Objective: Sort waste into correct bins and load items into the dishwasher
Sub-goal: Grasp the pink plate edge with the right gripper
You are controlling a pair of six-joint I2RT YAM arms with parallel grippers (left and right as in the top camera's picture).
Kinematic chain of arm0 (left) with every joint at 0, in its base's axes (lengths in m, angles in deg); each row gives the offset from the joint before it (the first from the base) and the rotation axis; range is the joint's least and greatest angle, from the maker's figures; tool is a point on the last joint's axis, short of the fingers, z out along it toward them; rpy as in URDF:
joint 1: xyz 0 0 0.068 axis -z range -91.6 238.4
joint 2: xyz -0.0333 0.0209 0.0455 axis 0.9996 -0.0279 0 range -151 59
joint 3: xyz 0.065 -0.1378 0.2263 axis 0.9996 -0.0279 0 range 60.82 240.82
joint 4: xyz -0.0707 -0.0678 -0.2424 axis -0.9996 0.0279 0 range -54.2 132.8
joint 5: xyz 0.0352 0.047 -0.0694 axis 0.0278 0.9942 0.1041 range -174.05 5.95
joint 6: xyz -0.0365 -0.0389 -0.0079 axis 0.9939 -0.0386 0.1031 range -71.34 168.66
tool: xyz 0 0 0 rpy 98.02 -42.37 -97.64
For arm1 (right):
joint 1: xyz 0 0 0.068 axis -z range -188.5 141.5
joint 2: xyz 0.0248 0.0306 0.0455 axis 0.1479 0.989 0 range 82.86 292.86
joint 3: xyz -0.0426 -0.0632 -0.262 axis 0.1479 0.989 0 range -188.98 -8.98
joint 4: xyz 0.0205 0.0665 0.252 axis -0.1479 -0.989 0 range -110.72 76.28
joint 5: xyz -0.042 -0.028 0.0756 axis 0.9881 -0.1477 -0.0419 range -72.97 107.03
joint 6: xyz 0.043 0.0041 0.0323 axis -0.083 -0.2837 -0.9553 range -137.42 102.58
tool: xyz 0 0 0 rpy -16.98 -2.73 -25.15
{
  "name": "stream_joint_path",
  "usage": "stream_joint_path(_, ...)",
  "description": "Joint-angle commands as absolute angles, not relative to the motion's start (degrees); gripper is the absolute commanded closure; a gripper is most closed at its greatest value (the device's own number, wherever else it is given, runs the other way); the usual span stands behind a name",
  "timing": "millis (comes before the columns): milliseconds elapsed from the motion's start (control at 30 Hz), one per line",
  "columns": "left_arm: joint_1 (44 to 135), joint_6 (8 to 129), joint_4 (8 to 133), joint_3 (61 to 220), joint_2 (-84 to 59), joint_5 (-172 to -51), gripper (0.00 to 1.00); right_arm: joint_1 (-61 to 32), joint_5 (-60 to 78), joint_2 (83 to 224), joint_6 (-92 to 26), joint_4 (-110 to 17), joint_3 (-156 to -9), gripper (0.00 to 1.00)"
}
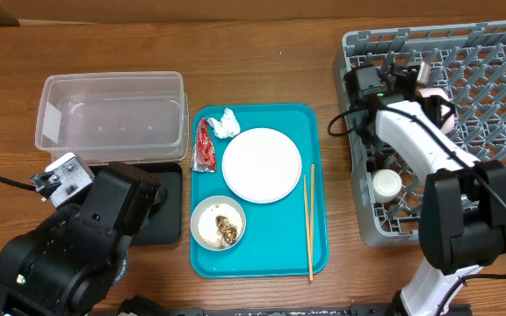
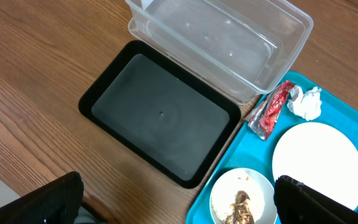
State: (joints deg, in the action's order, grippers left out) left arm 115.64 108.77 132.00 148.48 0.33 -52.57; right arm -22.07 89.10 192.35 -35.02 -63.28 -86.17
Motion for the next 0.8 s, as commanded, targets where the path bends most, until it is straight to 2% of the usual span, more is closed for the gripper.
stream_joint_path(0,115.3,110.4,132.0,149.1,0.2,-52.6,0.0,-26.5,88.6,187.1,-35.9,-64.1,-86.7,0.37)
stream_joint_path(233,115.3,110.4,132.0,149.1,0.2,-52.6,0.0,-37.2,77.7,180.5,-35.9,-67.1,-87.0,0.38)
stream_joint_path(433,115.3,110.4,132.0,149.1,0.2,-52.6,0.0,-43.0,47.9,178.4,-35.9,-69.3,-87.1,0.41)
stream_joint_path(600,115.3,110.4,132.0,149.1,0.2,-52.6,0.0,-42.5,23.9,178.4,-38.9,-70.0,-87.0,0.41)
stream_joint_path(767,115.3,110.4,132.0,149.1,0.2,-52.6,0.0,-39.2,16.4,178.8,-38.8,-67.6,-87.0,0.41)
